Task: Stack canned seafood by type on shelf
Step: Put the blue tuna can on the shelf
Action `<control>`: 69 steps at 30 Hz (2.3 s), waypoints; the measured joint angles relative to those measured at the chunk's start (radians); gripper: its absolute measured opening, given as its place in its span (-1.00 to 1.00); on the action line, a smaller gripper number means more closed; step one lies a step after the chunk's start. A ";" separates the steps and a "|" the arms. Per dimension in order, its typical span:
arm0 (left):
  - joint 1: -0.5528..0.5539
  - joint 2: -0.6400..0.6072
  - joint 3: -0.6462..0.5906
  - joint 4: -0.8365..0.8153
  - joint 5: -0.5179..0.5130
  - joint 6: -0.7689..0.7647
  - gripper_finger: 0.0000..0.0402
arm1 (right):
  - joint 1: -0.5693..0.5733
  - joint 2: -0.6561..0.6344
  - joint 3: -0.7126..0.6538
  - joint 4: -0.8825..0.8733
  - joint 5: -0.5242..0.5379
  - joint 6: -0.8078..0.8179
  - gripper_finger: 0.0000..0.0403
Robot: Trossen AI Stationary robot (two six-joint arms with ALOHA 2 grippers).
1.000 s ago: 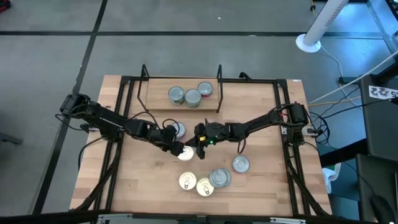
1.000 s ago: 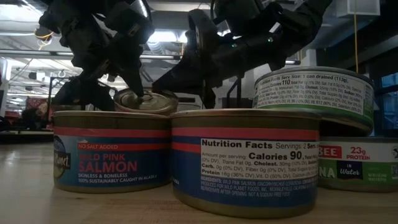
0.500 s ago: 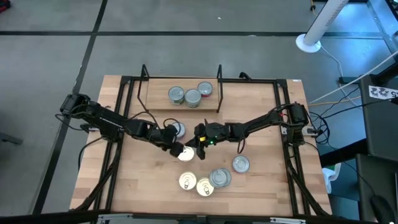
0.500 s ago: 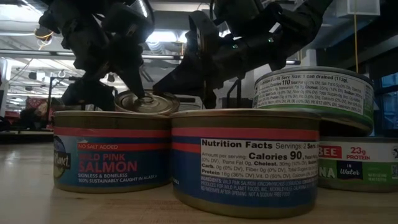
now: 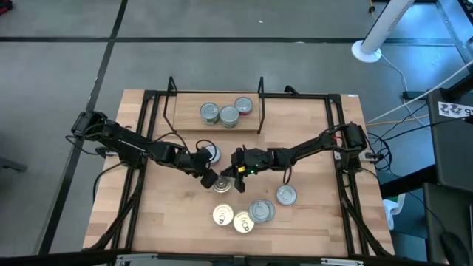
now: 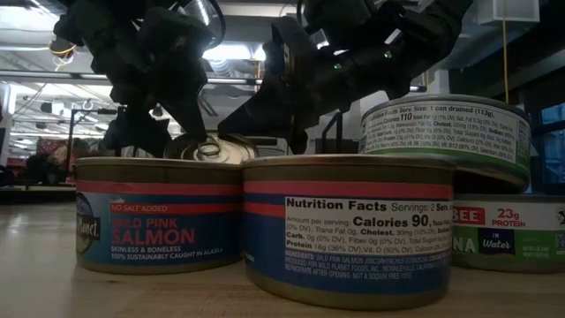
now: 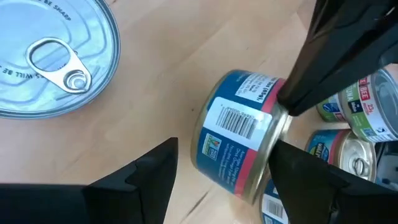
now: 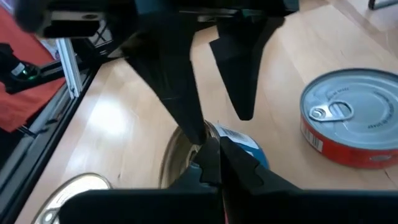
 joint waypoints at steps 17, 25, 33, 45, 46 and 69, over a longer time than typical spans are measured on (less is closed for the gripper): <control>0.004 0.000 0.000 0.007 0.019 0.230 0.20 | 0.015 0.000 0.001 0.021 -0.005 -0.049 -1.00; 0.006 0.000 0.000 0.007 0.019 0.139 0.20 | 0.014 -0.012 0.001 0.004 -0.005 -0.019 -1.00; 0.006 0.000 0.000 0.015 0.020 -0.192 0.20 | 0.014 -0.061 0.001 -0.081 0.045 -0.015 -0.92; 0.007 0.000 0.000 0.014 0.020 -0.201 0.20 | -0.041 -0.061 0.000 -0.221 0.014 0.128 -0.23; 0.007 0.000 0.000 0.014 0.020 -0.201 0.20 | -0.048 -0.061 0.000 -0.237 0.015 0.157 -0.14; 0.007 0.000 0.000 0.013 0.020 -0.201 0.20 | -0.118 -0.061 0.000 -0.440 -0.158 0.312 -0.05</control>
